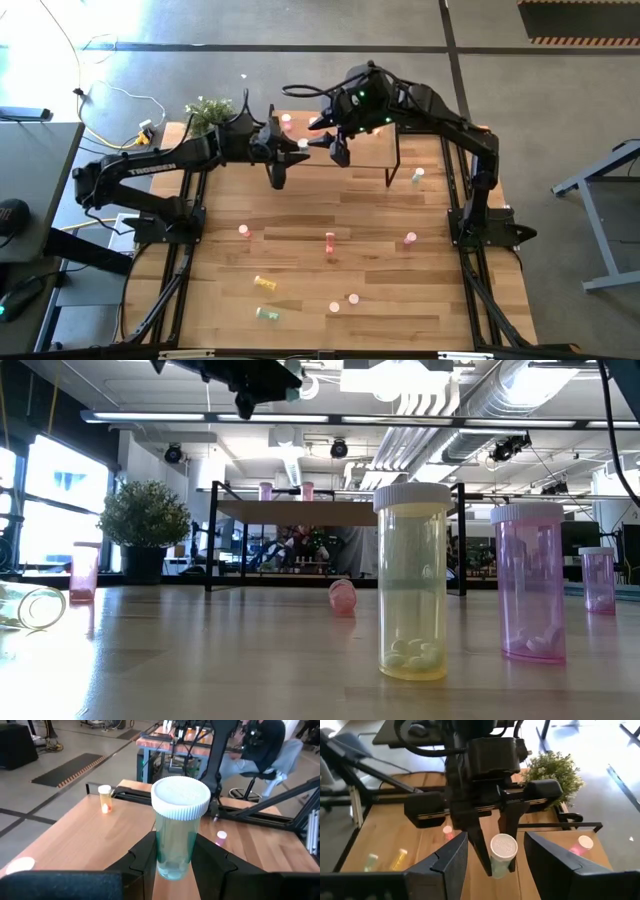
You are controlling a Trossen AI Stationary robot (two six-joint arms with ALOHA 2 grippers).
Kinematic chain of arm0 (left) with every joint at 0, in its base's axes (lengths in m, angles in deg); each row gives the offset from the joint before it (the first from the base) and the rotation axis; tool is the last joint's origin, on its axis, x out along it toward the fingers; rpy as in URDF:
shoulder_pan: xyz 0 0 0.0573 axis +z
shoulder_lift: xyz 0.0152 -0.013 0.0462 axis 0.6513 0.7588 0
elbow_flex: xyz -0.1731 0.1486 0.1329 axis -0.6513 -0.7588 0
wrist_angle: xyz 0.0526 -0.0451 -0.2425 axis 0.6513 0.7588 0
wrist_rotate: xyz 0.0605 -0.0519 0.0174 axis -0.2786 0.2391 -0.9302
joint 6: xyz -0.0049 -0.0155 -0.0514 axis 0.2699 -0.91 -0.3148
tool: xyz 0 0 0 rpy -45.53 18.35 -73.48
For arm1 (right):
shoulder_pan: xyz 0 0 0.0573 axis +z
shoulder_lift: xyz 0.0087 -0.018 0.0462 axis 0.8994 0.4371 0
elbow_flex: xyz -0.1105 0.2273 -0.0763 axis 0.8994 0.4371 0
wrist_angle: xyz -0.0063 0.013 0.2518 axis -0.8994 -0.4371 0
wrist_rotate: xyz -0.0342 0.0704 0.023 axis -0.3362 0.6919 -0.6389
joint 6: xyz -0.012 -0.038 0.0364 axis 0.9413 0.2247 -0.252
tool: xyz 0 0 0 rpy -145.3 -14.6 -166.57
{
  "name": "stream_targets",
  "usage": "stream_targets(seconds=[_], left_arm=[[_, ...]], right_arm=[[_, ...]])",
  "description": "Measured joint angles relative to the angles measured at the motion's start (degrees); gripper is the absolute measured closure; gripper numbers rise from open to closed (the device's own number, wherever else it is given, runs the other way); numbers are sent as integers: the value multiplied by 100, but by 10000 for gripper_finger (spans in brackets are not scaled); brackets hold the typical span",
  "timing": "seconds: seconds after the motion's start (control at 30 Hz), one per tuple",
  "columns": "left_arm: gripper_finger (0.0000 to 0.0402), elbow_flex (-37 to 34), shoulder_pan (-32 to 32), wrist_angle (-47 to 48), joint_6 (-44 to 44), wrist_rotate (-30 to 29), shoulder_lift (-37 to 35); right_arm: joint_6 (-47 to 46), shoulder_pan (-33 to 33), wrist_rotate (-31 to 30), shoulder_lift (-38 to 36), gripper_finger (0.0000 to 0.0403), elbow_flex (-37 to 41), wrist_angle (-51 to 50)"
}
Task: Pick and place medicine bottles onto shelf by color
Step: Put the top blue pill bottle on the shelf
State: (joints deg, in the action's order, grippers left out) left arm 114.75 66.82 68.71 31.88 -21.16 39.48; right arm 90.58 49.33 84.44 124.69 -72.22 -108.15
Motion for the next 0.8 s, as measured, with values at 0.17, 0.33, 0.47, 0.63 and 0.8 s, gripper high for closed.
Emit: stream_targets(seconds=[0.17,0.33,0.47,0.63,0.8], left_arm=[[307,0,0,-196,-4,-8,207],[307,0,-2,-299,-4,-21,279],[307,0,-1,-308,37,-21,277],[307,0,-2,-314,90,-19,277],[307,0,-2,-314,90,-19,277]], right_arm=[[311,-102,59,7,217,129,-126],[379,-139,65,20,217,367,-154],[383,-139,59,24,217,493,-91],[354,-137,-66,48,217,664,53],[337,-137,-137,141,217,657,188]])
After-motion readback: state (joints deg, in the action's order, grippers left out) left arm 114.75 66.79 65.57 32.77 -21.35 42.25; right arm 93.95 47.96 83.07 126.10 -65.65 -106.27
